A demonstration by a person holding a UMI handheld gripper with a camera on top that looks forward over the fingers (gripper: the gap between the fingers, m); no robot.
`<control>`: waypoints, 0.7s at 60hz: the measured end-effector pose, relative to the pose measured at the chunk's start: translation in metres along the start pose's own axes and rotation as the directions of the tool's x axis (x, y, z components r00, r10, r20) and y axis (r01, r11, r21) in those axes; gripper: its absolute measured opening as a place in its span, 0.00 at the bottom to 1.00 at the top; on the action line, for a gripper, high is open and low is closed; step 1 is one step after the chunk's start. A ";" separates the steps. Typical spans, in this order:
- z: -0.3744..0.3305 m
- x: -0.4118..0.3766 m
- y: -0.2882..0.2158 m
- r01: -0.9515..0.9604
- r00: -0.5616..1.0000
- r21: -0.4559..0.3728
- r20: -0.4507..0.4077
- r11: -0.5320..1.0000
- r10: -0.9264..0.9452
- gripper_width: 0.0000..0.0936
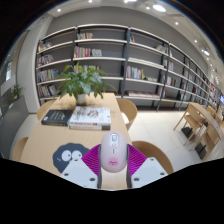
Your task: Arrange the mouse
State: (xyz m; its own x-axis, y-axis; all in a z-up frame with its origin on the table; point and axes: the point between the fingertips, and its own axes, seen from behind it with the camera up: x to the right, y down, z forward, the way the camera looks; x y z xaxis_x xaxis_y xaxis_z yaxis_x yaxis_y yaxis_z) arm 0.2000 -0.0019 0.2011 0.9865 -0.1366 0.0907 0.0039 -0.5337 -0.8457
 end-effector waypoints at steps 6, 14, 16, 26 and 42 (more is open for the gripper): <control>-0.006 -0.029 -0.077 0.014 1.000 0.109 0.019 0.994 -0.017 0.36; 0.021 -0.094 -0.112 0.047 0.995 0.136 0.078 0.990 -0.059 0.36; 0.035 -0.114 -0.104 0.048 0.993 0.116 0.106 0.992 -0.060 0.36; 0.106 -0.177 0.006 0.078 0.982 -0.086 0.180 0.993 -0.062 0.36; 0.143 -0.193 0.141 0.102 0.981 -0.285 0.185 0.953 -0.050 0.36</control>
State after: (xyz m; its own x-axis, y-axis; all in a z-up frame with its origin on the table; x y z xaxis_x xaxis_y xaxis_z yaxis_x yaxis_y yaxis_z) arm 0.0335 0.0684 -0.0106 0.9983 0.0471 0.0340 0.0579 -0.7607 -0.6465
